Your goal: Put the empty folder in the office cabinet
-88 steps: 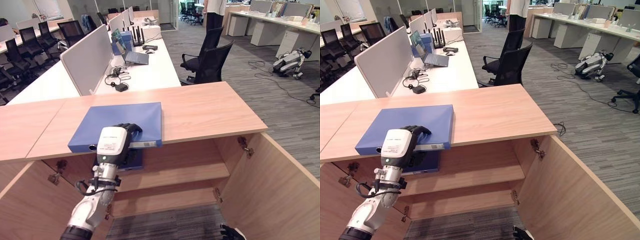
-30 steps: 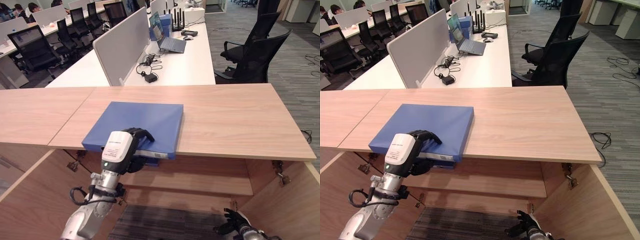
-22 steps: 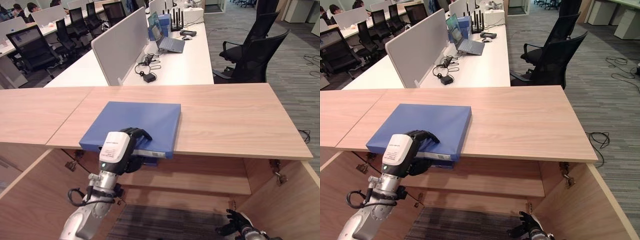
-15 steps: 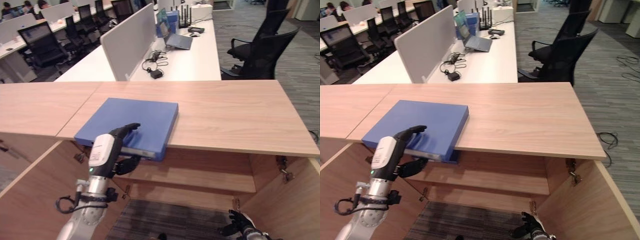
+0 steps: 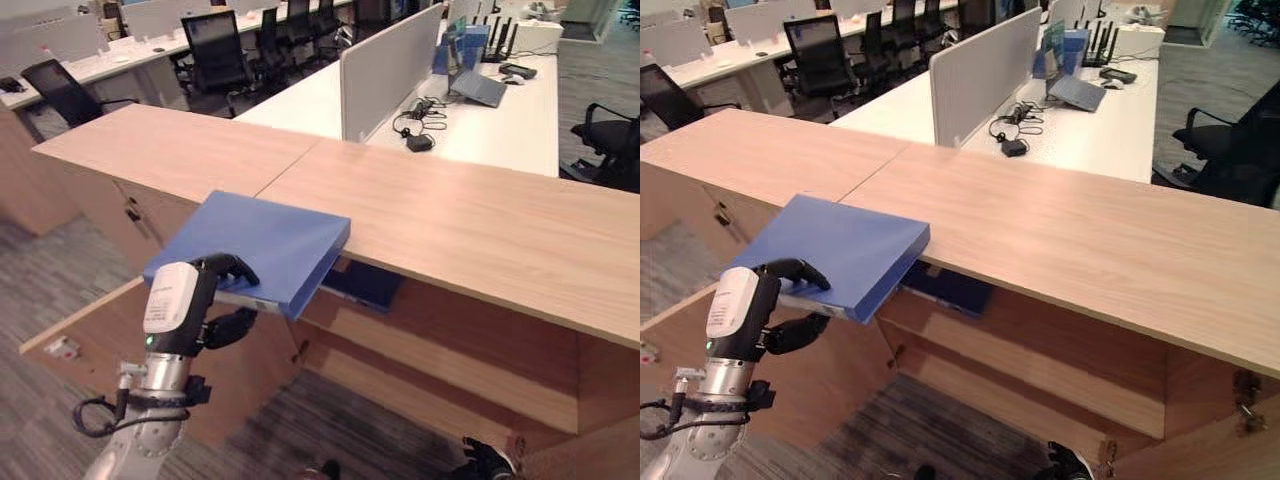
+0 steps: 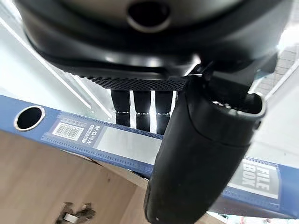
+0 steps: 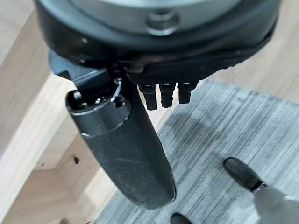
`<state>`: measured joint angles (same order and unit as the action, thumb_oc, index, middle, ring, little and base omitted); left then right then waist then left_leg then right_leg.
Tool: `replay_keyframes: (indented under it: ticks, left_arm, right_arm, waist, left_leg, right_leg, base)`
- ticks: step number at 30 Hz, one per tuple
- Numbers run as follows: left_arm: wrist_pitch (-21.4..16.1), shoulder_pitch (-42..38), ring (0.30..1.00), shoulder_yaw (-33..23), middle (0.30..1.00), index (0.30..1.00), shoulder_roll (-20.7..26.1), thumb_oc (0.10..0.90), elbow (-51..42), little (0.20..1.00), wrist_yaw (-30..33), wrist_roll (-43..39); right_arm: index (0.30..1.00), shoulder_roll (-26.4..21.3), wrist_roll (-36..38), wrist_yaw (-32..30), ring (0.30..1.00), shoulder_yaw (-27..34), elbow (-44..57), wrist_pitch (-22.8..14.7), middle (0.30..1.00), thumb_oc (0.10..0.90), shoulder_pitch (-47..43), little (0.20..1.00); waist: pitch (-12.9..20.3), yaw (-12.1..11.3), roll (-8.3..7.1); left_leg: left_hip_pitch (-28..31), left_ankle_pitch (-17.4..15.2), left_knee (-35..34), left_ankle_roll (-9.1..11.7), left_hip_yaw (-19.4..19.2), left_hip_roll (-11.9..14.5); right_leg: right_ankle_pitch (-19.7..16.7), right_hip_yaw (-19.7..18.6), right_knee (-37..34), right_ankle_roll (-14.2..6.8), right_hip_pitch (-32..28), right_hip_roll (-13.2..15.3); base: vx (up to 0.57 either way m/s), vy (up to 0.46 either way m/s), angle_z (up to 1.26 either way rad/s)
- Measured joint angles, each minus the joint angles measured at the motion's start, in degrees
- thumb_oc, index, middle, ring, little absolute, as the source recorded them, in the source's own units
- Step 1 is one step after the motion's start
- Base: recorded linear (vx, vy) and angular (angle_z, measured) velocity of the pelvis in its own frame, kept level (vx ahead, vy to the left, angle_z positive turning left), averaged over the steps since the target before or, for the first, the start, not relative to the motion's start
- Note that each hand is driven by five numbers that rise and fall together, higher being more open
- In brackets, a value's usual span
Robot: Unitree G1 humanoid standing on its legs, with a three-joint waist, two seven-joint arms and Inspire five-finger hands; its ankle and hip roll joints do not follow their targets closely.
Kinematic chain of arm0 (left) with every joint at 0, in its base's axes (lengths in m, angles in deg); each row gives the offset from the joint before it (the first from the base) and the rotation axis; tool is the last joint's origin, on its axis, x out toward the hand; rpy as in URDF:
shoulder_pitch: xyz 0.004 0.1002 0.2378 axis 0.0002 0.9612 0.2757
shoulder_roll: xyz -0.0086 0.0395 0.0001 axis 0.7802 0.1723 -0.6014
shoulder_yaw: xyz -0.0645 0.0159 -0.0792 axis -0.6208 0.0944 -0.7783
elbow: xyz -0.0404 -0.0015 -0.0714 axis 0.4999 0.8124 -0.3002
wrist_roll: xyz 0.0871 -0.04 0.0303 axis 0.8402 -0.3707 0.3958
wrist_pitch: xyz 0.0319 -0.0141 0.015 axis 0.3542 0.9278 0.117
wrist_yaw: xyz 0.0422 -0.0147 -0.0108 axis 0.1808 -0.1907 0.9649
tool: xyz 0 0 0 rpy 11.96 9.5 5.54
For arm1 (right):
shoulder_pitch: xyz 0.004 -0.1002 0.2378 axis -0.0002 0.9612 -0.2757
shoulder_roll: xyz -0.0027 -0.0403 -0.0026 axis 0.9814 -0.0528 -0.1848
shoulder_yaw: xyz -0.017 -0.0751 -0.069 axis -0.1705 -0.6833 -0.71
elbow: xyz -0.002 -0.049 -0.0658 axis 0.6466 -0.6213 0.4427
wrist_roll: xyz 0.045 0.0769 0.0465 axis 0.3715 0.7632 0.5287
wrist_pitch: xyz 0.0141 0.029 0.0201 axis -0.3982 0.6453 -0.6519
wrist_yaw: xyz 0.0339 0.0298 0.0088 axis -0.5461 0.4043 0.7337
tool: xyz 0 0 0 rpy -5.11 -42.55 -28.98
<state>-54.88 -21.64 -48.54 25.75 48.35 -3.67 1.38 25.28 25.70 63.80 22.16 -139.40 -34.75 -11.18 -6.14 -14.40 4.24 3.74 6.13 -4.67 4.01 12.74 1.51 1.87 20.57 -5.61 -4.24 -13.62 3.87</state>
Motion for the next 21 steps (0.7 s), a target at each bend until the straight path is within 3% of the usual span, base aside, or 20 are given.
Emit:
replay_keyframes:
  ticks: [10,21]
  left_arm:
    - [0.19,0.27,0.3,-2.42,0.3,0.3,0.41,0.4,0.11,0.3,0.04,-0.23]
    - [2.13,-0.06,0.3,-3.96,0.3,0.3,0.29,0.4,-3.09,0.3,0.0,-0.59]
  right_arm:
    - [0.9,-0.18,0.0,-0.02,0.9,0.07,0.06,-0.54,0.9,0.8,-0.34,0.9]
    - [0.9,-0.08,-0.02,0.04,0.9,0.16,-0.01,-0.54,0.9,0.8,0.66,0.9]
  waist:
    - [0.19,-1.47,1.26]
    - [0.24,0.08,1.01]
  left_leg:
    - [-0.64,0.04,-0.18,0.38,-0.04,1.19]
    - [-0.55,0.19,-0.18,0.58,-0.05,1.39]
  right_leg:
    - [-0.31,-0.44,0.0,0.1,0.99,-0.78]
    - [-0.47,-0.5,0.0,0.34,0.77,-0.97]
  base:
    - [-0.01,-0.012,-0.02]
    - [0.0,0.0,0.0]
